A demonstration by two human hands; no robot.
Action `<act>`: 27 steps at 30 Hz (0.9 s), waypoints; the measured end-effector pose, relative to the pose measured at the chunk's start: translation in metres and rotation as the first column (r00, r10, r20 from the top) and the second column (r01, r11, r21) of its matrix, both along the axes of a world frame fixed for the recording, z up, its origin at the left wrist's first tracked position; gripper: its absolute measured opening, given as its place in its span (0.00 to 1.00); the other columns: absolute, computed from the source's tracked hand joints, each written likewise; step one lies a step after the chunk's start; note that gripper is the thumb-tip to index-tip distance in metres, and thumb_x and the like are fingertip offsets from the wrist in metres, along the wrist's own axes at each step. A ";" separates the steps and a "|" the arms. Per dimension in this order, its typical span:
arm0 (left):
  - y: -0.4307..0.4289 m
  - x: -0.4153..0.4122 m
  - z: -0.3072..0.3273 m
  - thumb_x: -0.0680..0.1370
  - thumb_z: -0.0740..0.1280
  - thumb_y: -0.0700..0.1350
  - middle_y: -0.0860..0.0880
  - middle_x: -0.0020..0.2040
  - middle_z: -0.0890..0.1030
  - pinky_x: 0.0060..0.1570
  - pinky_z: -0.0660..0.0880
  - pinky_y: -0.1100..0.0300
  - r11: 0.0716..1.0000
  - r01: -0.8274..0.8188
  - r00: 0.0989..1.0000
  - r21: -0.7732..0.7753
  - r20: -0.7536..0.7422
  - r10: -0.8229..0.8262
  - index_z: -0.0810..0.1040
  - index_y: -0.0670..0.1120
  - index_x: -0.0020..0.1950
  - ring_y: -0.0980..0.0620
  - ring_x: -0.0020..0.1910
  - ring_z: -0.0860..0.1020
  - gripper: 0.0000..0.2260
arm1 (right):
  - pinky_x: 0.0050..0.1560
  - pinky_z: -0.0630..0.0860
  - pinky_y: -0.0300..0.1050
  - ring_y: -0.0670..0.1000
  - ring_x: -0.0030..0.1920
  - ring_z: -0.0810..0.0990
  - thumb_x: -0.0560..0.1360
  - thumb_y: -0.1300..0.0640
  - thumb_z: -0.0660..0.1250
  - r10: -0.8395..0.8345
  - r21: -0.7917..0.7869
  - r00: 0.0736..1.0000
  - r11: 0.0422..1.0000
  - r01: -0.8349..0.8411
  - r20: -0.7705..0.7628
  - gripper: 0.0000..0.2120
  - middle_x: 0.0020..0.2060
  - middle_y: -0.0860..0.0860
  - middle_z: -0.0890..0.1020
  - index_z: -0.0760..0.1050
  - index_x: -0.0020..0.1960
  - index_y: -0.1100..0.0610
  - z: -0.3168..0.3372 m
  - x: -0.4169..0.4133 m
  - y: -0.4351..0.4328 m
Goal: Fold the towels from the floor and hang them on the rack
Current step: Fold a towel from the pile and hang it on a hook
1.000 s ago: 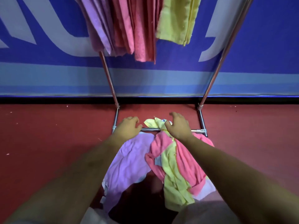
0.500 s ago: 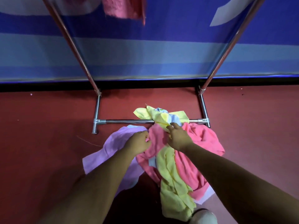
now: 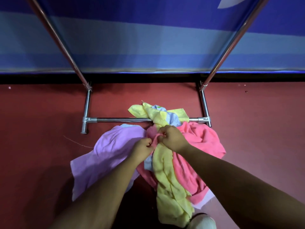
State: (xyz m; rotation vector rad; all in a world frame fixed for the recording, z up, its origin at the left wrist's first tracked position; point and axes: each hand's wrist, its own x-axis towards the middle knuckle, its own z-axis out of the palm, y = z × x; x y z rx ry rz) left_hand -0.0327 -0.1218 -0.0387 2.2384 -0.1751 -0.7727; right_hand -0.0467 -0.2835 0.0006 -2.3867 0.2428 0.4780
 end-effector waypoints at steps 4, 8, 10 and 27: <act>0.005 0.019 0.047 0.79 0.63 0.42 0.49 0.33 0.76 0.38 0.70 0.58 0.987 -0.144 0.989 -0.073 -0.053 0.140 0.74 0.48 0.42 0.51 0.33 0.72 0.06 | 0.42 0.70 0.41 0.50 0.40 0.78 0.75 0.61 0.69 -0.153 0.169 0.988 0.975 0.146 0.031 0.05 0.39 0.52 0.81 0.78 0.40 0.55 0.048 0.018 -0.003; 0.019 0.033 0.109 0.73 0.62 0.47 0.51 0.32 0.69 0.38 0.64 0.56 0.944 -0.134 0.990 -0.303 -0.003 0.140 0.71 0.48 0.37 0.52 0.33 0.66 0.06 | 0.41 0.76 0.46 0.54 0.38 0.80 0.75 0.63 0.67 -0.133 0.305 0.989 0.946 0.109 0.059 0.05 0.39 0.59 0.85 0.78 0.41 0.59 0.111 0.021 -0.003; 0.026 0.033 0.142 0.76 0.64 0.43 0.51 0.33 0.70 0.38 0.65 0.58 0.917 -0.082 0.994 -0.391 0.028 0.101 0.72 0.49 0.37 0.55 0.33 0.68 0.08 | 0.39 0.75 0.49 0.54 0.35 0.77 0.74 0.62 0.66 -0.153 0.390 0.984 0.915 0.104 0.096 0.05 0.36 0.63 0.83 0.77 0.39 0.60 0.147 0.017 0.004; 0.077 -0.045 0.448 0.82 0.63 0.43 0.48 0.37 0.71 0.36 0.66 0.59 0.718 0.140 0.861 -0.681 0.441 0.251 0.75 0.50 0.44 0.56 0.35 0.68 0.07 | 0.41 0.71 0.53 0.50 0.38 0.72 0.79 0.51 0.64 -0.428 0.658 0.703 0.749 -0.077 0.568 0.16 0.34 0.59 0.73 0.73 0.42 0.64 0.405 -0.076 0.069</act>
